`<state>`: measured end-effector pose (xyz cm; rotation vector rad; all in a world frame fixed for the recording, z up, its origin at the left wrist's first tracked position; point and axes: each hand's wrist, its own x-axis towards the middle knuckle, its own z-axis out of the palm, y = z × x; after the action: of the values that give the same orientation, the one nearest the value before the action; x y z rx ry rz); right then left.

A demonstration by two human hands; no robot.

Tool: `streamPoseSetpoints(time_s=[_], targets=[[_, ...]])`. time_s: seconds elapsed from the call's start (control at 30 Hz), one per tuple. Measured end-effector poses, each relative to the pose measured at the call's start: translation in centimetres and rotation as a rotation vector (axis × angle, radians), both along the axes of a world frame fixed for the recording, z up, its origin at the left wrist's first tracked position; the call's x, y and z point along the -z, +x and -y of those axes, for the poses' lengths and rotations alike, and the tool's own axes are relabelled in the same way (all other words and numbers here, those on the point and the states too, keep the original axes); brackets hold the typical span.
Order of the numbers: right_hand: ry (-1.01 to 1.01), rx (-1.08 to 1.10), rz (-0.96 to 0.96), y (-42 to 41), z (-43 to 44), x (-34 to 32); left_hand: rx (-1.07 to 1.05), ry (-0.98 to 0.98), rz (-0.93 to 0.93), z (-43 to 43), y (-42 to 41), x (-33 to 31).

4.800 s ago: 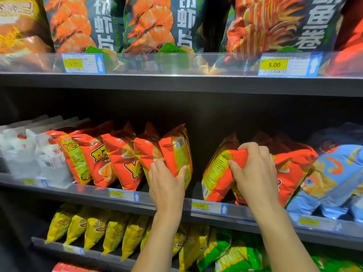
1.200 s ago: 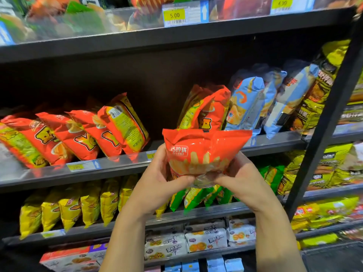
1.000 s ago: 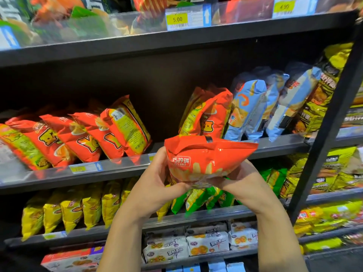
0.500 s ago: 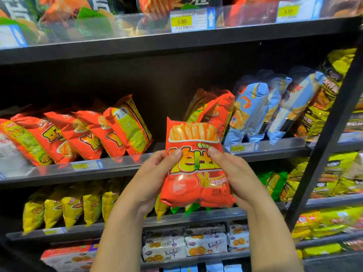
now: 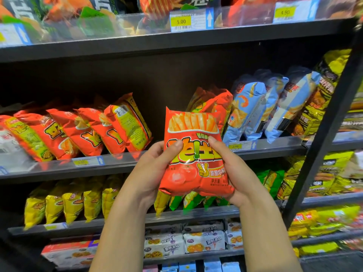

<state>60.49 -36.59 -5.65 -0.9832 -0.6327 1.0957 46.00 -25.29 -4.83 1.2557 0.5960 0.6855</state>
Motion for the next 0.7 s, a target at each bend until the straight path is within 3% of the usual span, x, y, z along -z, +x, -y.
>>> streamPoseSetpoints(time_s=[0.1, 0.2, 0.27, 0.43, 0.7], targets=[[0.067, 0.074, -0.012, -0.2, 0.3, 1.4, -0.141, 0.134, -0.003, 0.1, 0.1, 0.2], [0.068, 0.233, 0.110, 0.0, -0.4, 1.8, -0.311, 0.435, -0.074, 0.0, -0.3, 0.2], [0.075, 0.330, 0.211, -0.3, -0.9, 2.2, -0.296, 0.520, -0.054, 0.5, -0.3, -0.1], [0.121, 0.473, 0.464, -1.3, -1.9, 2.3, -0.087, 0.587, -0.114, 2.3, 0.3, -0.6], [0.253, 0.390, 0.529, -1.8, -1.9, 1.9, -0.182, 0.584, -0.099, 1.4, -0.3, -0.3]])
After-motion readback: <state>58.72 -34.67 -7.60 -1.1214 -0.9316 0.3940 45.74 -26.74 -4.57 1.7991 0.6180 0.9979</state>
